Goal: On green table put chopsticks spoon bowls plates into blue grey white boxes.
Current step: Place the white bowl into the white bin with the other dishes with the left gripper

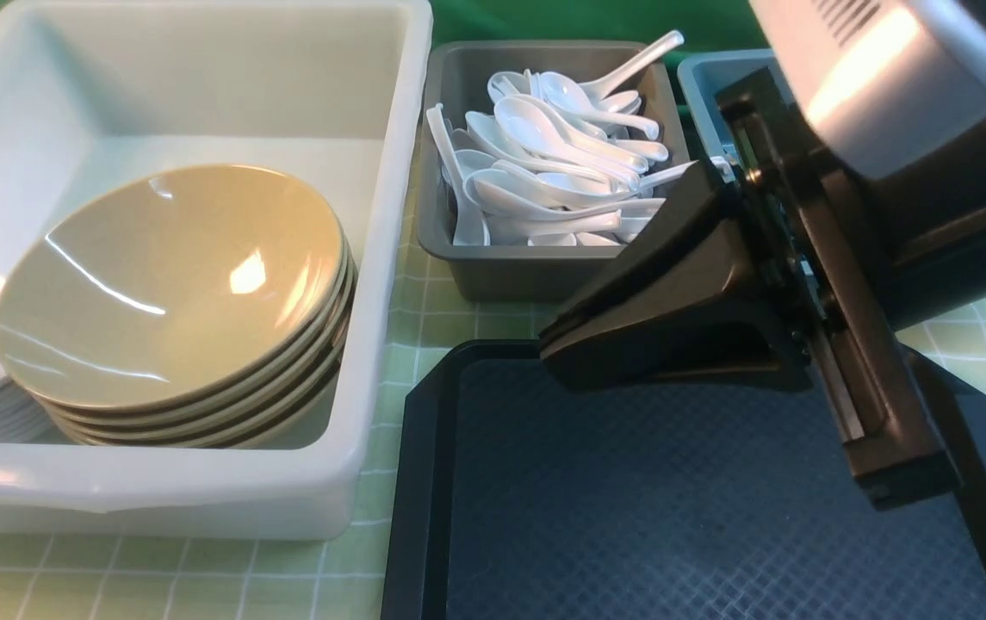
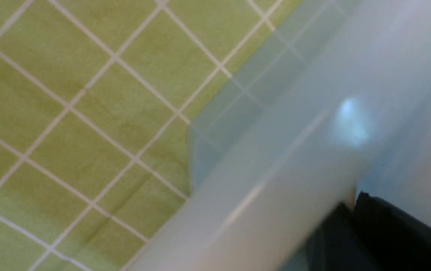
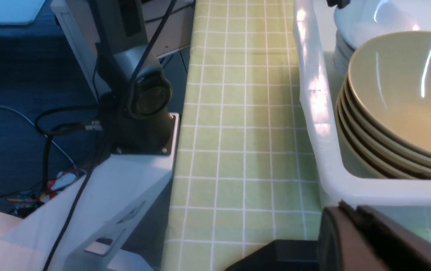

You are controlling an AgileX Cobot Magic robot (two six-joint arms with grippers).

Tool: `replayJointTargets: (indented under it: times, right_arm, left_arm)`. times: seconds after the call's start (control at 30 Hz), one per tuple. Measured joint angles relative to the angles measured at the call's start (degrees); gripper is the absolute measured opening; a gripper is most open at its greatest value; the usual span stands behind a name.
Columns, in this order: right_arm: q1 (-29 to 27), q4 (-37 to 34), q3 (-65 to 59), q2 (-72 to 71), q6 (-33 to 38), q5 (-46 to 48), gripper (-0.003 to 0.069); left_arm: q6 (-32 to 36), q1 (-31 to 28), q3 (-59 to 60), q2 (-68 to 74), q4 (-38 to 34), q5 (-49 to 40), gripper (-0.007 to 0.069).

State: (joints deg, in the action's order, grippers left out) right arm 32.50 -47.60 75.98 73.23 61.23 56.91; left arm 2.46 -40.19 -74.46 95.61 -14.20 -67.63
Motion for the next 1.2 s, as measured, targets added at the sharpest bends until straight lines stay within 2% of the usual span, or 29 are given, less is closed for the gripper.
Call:
replayJointTargets:
  times: [0.07, 0.47, 0.63, 0.8, 0.9, 1.07, 1.2]
  right_arm:
    - [0.0, 0.8, 0.0, 0.0, 0.0, -0.4, 0.0047]
    - [0.0, 1.0, 0.0, 0.0, 0.0, -1.4, 0.0047]
    - [0.0, 1.3, 0.0, 0.0, -0.2, -2.0, 0.0047]
    - [-1.8, 1.4, 0.0, 0.0, -3.2, -6.4, 0.0047]
    - [-5.1, 1.4, 0.0, 0.0, -5.0, -10.5, 0.0047]
    - [-15.5, 2.7, 0.0, 0.0, -9.6, -13.6, 0.0054]
    - [-24.4, 4.5, 0.0, 0.0, -14.7, -13.5, 0.0057]
  left_arm:
    - [0.1, 0.0, 0.0, 1.4, -0.4, 0.8, -0.0003]
    - [0.7, 0.1, 0.0, 1.7, -2.0, 0.0, -0.0002]
    - [1.3, 0.1, 0.0, -1.6, -3.9, -1.4, -0.0002]
    - [1.8, 1.1, 0.0, -6.7, -6.3, -1.7, -0.0002]
    - [3.4, 6.1, 0.0, -10.4, -7.6, -0.9, -0.0002]
    - [6.8, 26.3, 0.0, -16.3, -10.0, 3.8, -0.0002]
    - [7.1, 36.6, 0.0, -17.1, -9.4, 8.5, -0.0002]
